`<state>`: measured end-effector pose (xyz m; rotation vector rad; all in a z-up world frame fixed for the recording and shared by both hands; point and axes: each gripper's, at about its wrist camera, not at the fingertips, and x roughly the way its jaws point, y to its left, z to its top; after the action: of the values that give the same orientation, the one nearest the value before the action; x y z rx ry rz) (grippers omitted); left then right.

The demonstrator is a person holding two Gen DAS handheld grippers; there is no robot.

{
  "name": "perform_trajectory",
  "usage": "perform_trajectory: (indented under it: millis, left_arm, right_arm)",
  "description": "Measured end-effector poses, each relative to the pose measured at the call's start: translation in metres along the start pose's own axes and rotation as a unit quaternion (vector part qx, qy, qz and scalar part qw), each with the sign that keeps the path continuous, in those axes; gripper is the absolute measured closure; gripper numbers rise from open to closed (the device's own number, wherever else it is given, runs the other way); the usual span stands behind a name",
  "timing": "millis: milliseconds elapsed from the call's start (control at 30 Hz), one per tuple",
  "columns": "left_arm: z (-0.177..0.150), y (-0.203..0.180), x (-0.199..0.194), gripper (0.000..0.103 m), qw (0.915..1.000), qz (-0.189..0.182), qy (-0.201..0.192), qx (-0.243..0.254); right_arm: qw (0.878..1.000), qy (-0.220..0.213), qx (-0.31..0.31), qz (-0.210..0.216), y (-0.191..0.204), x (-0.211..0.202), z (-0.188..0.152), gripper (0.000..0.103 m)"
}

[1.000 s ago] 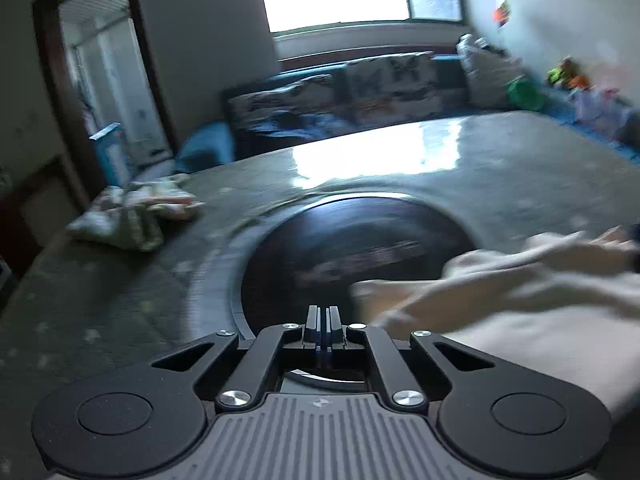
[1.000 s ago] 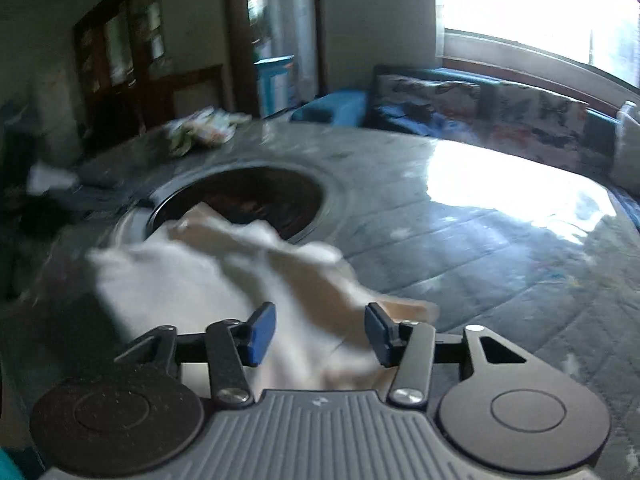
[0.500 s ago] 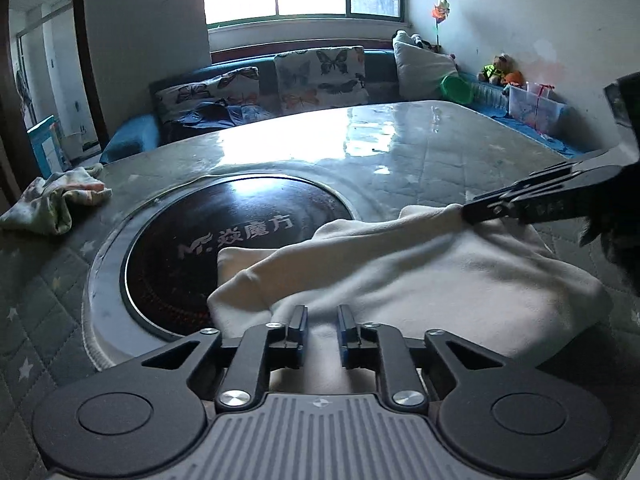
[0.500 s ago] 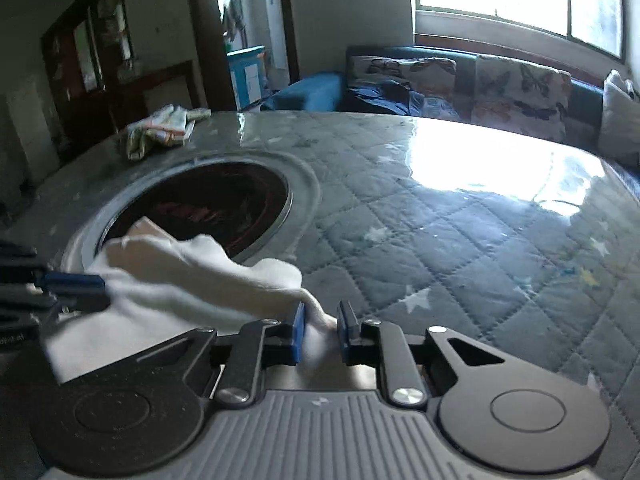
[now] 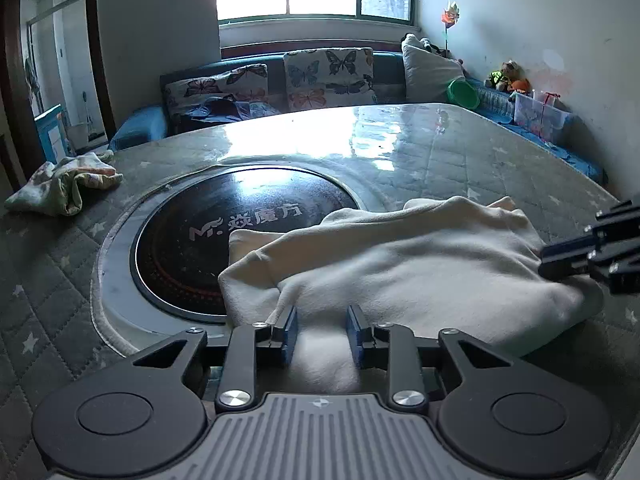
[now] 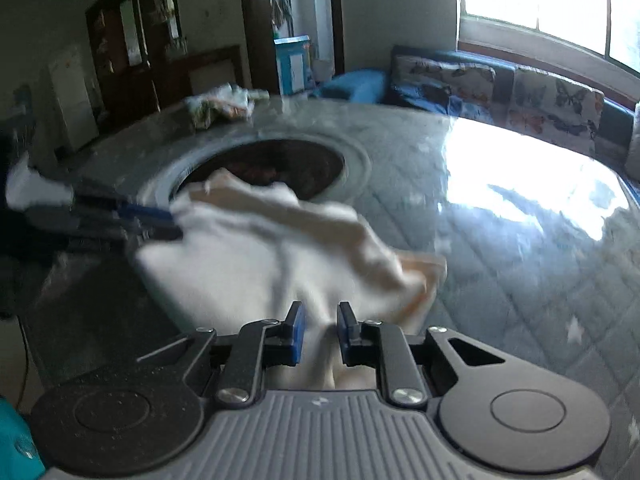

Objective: Fold clothes

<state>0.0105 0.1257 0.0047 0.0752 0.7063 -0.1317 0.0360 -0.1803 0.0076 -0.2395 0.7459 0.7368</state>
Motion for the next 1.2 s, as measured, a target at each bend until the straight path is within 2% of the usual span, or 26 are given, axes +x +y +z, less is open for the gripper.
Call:
perform_trajectory:
  millis: [100, 367, 500, 667, 833, 967, 1000, 1200]
  left_arm:
    - [-0.002, 0.001, -0.001, 0.069, 1.0000, 0.002, 0.000, 0.004]
    - [-0.006, 0.003, 0.000, 0.066, 1.0000, -0.001, -0.005, -0.004]
    - [-0.005, 0.008, -0.004, 0.064, 0.9999, -0.007, -0.003, -0.015]
    - [0.006, 0.009, -0.010, 0.061, 0.9997, -0.013, -0.013, -0.017]
    - [0.022, 0.010, 0.003, 0.062, 0.9990, -0.020, -0.019, -0.035]
    - [0.026, 0.012, 0.025, 0.062, 0.9992, -0.007, 0.004, -0.038]
    - [0.025, 0.015, 0.030, 0.062, 0.9990, -0.002, 0.013, -0.043]
    - [0.034, 0.012, 0.029, 0.061, 0.9988, -0.013, 0.004, -0.046]
  right_arm:
    - [1.000, 0.000, -0.004, -0.011, -0.003, 0.000, -0.007, 0.087]
    - [0.999, -0.032, -0.003, -0.020, -0.006, 0.002, 0.014, 0.085]
    - [0.999, -0.015, 0.021, -0.024, -0.017, 0.026, 0.013, 0.084]
    - [0.999, -0.028, 0.025, -0.024, -0.019, 0.022, 0.018, 0.081]
    - [0.999, -0.027, 0.037, -0.025, -0.022, 0.034, 0.025, 0.081]
    - [0.998, -0.017, 0.045, -0.027, -0.024, 0.048, 0.026, 0.079]
    - [0.998, -0.019, 0.047, -0.028, -0.024, 0.048, 0.027, 0.079]
    - [0.998, -0.041, 0.046, -0.016, -0.020, 0.043, 0.042, 0.079]
